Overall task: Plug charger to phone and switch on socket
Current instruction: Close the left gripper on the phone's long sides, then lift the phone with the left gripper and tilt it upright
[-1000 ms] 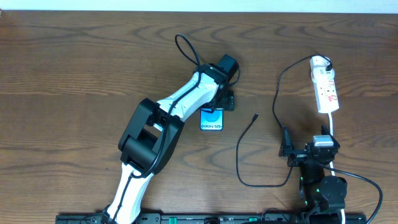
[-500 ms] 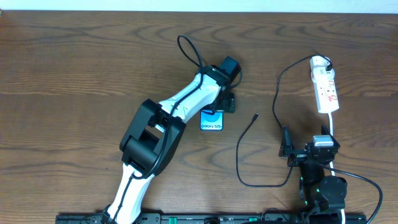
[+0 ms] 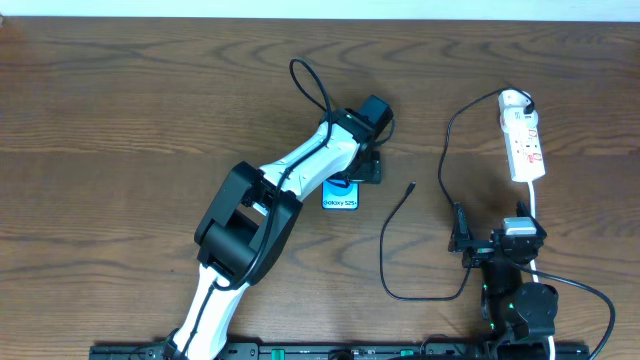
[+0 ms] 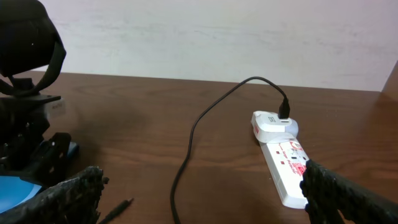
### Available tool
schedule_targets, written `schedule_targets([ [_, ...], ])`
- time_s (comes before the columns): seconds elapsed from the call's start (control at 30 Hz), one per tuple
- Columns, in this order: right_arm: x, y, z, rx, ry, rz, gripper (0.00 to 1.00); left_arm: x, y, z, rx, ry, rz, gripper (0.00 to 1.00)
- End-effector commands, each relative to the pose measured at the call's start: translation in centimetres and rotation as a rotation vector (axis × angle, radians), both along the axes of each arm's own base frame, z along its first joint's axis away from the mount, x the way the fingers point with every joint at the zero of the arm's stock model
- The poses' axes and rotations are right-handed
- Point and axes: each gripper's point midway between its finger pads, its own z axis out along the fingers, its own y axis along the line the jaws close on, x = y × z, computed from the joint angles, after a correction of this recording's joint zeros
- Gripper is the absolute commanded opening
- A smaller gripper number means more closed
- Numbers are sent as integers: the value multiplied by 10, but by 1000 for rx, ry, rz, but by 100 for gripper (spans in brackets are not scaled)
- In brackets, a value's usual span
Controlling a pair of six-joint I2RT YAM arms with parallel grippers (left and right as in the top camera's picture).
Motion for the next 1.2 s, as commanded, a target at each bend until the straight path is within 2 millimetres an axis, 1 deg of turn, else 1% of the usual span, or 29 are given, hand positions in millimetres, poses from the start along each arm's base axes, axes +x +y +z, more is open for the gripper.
schedule_targets([
  [0.0, 0, 0, -1, -8, 0, -2, 99, -10, 11, -15, 53, 27, 7, 93],
  [0.03, 0, 0, -1, -8, 0, -2, 99, -10, 11, -15, 53, 27, 7, 91],
  [0.1, 0, 0, -1, -8, 0, -2, 99, -10, 11, -15, 53, 27, 7, 85],
  [0.13, 0, 0, -1, -8, 0, -2, 99, -10, 11, -14, 53, 27, 7, 84],
  [0.33, 0, 0, -1, -8, 0, -2, 99, -10, 11, -14, 53, 27, 7, 84],
  [0.43, 0, 0, -1, -8, 0, -2, 99, -10, 11, -14, 53, 27, 7, 78],
  [0.5, 0, 0, -1, -8, 0, -2, 99, -9, 12, -14, 53, 27, 7, 76],
  [0.67, 0, 0, -1, -8, 0, -2, 99, -9, 14, -9, 52, 26, 12, 76],
  [0.77, 0, 0, -1, -8, 0, -2, 99, -6, 15, 2, 39, 10, 18, 75],
  [0.87, 0, 0, -1, -8, 0, -2, 99, -1, 14, 20, 13, -23, 25, 75],
  [1.03, 0, 0, -1, -8, 0, -2, 99, 4, 14, 58, -38, -89, 32, 75],
  [1.1, 0, 0, -1, -8, 0, -2, 99, 3, 13, 72, -58, -103, 32, 75],
  [1.17, 0, 0, -1, -8, 0, -2, 99, -1, 8, 86, -107, -100, 24, 75],
])
